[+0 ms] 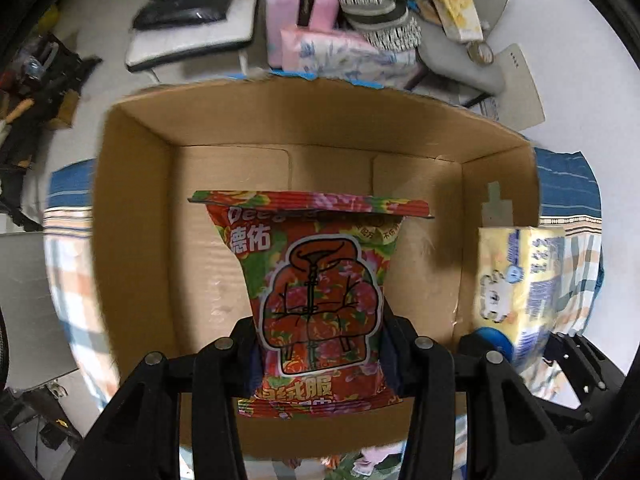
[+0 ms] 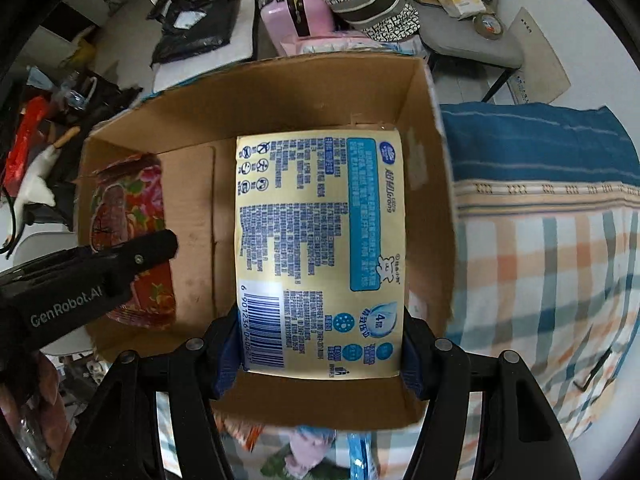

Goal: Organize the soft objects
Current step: 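Carry both items into the cardboard box and open both grippers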

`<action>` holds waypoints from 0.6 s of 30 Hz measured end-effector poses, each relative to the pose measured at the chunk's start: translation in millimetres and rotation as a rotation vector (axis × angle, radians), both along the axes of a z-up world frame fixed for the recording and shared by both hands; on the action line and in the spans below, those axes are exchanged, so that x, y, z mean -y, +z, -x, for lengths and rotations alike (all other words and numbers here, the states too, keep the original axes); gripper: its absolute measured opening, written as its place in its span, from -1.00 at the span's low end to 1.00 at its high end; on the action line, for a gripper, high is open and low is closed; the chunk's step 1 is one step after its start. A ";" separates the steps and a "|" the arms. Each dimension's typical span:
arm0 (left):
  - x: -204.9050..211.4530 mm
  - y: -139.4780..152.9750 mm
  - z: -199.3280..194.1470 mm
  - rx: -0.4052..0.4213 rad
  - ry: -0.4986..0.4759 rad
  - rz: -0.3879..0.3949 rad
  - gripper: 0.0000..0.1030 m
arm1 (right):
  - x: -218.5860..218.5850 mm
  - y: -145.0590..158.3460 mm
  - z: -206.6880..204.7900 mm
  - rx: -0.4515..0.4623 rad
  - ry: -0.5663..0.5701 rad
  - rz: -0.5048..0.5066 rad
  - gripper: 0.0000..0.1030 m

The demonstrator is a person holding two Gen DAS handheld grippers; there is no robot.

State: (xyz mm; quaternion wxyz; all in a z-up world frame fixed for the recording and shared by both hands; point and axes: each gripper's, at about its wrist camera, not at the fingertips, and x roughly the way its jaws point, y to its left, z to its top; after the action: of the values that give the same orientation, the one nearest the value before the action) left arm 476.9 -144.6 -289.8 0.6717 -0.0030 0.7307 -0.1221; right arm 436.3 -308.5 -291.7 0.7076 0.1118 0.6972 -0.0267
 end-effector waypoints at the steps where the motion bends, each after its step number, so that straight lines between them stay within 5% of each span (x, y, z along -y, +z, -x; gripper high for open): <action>1: 1.5 -7.6 -6.4 -0.020 0.002 0.005 -0.17 | 0.2 -7.8 -9.9 -0.014 0.008 0.003 0.29; 18: 21.2 -77.6 -47.0 -0.140 -0.048 0.001 -0.14 | -20.9 -59.1 -38.1 -0.095 0.052 0.013 0.33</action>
State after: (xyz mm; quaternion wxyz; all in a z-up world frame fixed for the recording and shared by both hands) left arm 523.9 -165.8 -367.4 0.6157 0.0056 0.7758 -0.1378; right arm 474.5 -287.6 -350.8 0.6749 0.0876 0.7325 -0.0180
